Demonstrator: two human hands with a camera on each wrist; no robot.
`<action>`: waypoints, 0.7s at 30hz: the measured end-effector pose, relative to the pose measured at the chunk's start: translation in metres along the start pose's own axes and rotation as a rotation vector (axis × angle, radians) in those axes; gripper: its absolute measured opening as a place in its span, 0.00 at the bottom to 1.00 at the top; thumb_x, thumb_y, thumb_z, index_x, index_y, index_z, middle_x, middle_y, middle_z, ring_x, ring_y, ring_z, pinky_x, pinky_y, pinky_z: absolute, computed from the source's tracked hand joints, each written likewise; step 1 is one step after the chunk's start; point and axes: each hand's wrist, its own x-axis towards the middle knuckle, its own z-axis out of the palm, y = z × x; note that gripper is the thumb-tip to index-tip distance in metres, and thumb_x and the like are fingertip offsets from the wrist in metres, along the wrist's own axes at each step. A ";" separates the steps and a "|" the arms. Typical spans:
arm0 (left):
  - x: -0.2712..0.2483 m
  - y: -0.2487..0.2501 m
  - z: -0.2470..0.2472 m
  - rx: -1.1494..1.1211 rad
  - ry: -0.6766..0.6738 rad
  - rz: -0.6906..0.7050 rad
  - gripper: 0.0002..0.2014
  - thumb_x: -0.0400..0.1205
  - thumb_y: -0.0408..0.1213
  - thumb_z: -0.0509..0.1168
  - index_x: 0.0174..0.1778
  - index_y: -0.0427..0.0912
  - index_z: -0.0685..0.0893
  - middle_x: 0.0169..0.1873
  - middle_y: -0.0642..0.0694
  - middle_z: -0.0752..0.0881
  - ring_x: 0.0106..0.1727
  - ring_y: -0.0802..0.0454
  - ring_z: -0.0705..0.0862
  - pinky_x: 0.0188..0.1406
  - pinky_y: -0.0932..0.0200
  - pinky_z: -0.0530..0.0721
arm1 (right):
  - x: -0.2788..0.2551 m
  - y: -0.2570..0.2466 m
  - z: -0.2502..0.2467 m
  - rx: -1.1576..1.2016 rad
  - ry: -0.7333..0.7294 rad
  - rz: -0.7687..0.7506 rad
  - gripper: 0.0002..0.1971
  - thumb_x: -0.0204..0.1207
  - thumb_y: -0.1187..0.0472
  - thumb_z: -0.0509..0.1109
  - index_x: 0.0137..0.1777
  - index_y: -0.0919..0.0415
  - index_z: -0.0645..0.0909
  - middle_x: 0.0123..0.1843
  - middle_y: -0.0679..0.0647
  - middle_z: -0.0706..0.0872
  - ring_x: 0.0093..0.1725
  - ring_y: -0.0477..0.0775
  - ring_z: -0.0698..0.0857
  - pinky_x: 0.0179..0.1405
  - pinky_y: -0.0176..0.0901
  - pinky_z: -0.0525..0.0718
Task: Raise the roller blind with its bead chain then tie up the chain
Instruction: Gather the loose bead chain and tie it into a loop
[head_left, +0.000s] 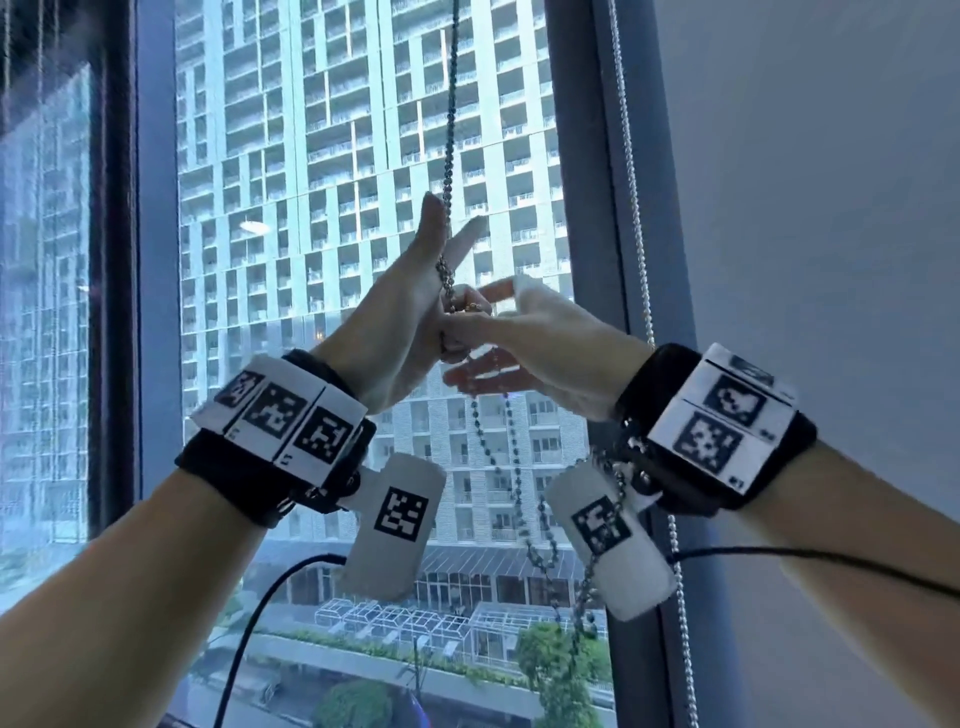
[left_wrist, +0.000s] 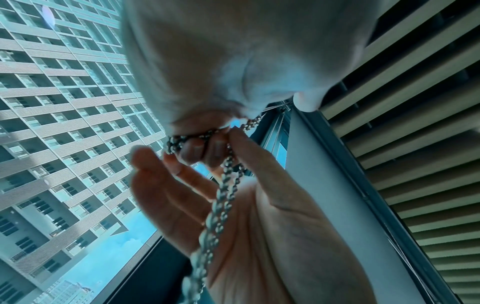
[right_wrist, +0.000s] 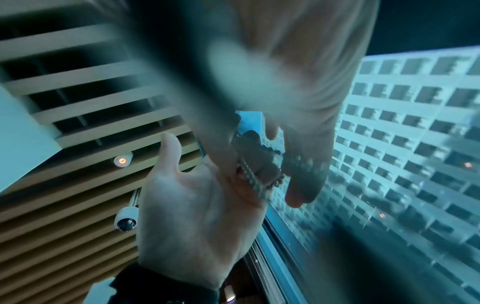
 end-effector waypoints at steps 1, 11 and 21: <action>-0.001 0.000 0.000 -0.008 0.008 0.005 0.37 0.79 0.69 0.41 0.82 0.56 0.62 0.32 0.47 0.76 0.30 0.54 0.71 0.39 0.53 0.67 | 0.000 0.001 0.001 0.049 -0.031 0.031 0.05 0.80 0.65 0.68 0.51 0.64 0.76 0.52 0.65 0.85 0.48 0.64 0.87 0.52 0.55 0.90; -0.002 -0.009 -0.016 0.139 0.066 0.042 0.36 0.82 0.64 0.32 0.83 0.52 0.60 0.40 0.42 0.80 0.35 0.53 0.77 0.40 0.57 0.72 | -0.007 0.023 0.008 -0.003 -0.029 -0.015 0.12 0.88 0.59 0.54 0.56 0.67 0.75 0.22 0.44 0.69 0.16 0.41 0.64 0.12 0.31 0.64; -0.003 -0.017 -0.029 -0.622 0.063 0.082 0.29 0.89 0.48 0.46 0.52 0.29 0.86 0.34 0.41 0.92 0.37 0.51 0.91 0.41 0.60 0.89 | -0.015 0.036 0.004 0.162 -0.184 0.056 0.13 0.86 0.64 0.53 0.39 0.62 0.71 0.32 0.53 0.76 0.27 0.50 0.77 0.27 0.39 0.80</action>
